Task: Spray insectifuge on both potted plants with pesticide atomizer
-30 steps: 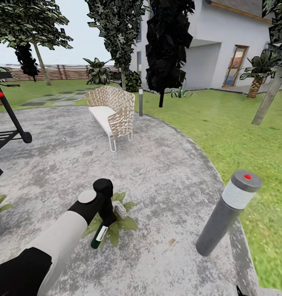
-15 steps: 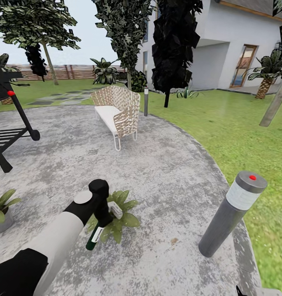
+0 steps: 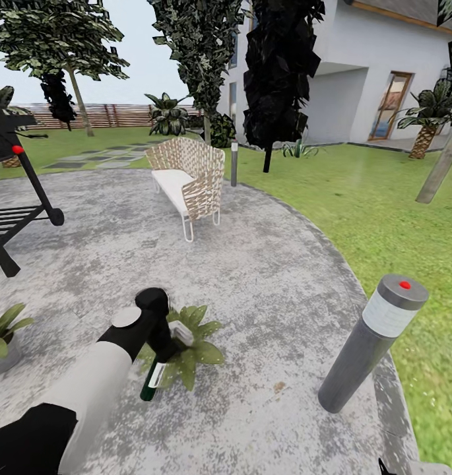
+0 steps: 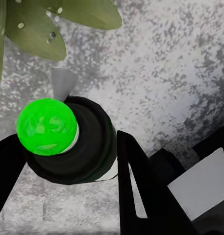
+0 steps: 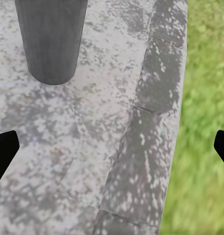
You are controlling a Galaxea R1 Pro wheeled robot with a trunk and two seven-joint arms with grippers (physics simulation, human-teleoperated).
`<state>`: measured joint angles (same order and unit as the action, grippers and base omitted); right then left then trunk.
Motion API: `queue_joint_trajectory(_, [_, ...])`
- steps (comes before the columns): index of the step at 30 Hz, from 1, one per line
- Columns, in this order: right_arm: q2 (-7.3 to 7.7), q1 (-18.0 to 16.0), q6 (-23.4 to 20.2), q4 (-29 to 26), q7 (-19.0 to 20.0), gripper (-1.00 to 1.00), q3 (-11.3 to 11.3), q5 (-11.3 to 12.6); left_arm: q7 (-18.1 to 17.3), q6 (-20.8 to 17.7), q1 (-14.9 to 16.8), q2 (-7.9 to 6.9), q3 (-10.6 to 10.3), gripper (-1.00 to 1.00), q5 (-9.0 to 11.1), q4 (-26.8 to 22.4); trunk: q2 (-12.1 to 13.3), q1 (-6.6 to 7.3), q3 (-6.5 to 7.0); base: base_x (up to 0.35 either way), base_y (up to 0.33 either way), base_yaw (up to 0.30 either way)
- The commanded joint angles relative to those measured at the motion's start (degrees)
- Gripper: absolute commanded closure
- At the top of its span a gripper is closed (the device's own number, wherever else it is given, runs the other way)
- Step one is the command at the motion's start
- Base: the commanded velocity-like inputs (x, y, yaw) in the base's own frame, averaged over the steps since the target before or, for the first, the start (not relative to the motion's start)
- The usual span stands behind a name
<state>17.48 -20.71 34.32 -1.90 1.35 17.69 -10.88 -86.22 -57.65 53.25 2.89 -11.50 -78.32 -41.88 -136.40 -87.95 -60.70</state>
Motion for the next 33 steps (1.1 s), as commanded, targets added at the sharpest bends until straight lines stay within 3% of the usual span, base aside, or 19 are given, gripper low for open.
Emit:
queue_joint_trajectory(1, [0.01, 0.0, 0.2, 0.1, 0.1, -1.00, 0.5, -0.4, -0.6, -0.6, 0.0, -0.39, 0.0, 1.00, -0.5, 0.0, 0.0, 0.01, -0.05, 0.000, 0.000, 0.000])
queue_joint_trajectory(9, [0.01, 0.0, 0.1, 0.1, 0.1, -1.00, 0.5, -0.5, -0.5, -0.5, 0.0, -0.22, -0.1, 1.00, -0.5, -0.1, 0.0, 0.01, -0.05, 0.003, -0.001, 0.000])
queue_joint_trajectory(25, [-0.03, 0.0, 0.1, 0.0, 0.3, -1.00, 0.5, -0.5, -0.5, -0.5, 0.0, -0.15, -0.2, 1.00, -0.5, 0.0, 0.0, 0.01, -0.05, 0.143, -0.120, 0.001])
queue_joint_trajectory(33, [-0.16, 0.0, 0.1, -0.1, 0.3, -1.00, 0.5, -0.5, -0.5, -0.5, -0.1, -0.17, -0.1, 1.00, -0.5, 0.0, 0.0, 0.01, -0.05, 0.001, -0.001, 0.238])
